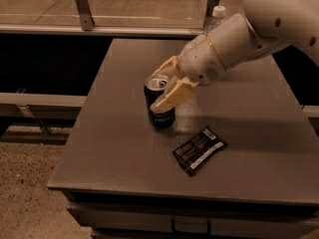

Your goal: Move pepsi can near rxbar chocolate

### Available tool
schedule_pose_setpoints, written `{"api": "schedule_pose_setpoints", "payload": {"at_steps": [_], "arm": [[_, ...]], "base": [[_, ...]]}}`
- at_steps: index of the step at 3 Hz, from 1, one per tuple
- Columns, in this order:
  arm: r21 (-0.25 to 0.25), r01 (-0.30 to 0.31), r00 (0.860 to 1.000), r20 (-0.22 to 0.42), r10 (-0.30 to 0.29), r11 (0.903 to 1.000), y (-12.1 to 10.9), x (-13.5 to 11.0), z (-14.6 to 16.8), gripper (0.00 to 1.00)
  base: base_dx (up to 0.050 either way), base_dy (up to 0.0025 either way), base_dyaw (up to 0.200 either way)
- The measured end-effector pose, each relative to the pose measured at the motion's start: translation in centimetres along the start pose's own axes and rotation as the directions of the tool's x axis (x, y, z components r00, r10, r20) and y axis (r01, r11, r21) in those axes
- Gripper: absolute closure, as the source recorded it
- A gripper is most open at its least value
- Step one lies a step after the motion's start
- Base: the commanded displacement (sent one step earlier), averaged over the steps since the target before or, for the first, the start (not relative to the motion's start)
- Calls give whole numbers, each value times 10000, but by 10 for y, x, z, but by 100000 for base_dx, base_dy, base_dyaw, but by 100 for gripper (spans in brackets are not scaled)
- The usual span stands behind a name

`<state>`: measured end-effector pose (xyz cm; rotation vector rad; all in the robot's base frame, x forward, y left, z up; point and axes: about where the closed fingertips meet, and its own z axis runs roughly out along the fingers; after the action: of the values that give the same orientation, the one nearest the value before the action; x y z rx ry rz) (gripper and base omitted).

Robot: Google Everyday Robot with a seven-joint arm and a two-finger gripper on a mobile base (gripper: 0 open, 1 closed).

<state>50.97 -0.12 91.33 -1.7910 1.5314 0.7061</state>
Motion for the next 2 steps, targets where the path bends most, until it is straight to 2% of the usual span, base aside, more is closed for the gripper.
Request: {"api": "schedule_pose_setpoints", "payload": {"at_steps": [2], "arm": [[463, -316, 9991, -271, 329, 9984, -1, 27, -18, 100]], "base": [[0, 0, 0]]}}
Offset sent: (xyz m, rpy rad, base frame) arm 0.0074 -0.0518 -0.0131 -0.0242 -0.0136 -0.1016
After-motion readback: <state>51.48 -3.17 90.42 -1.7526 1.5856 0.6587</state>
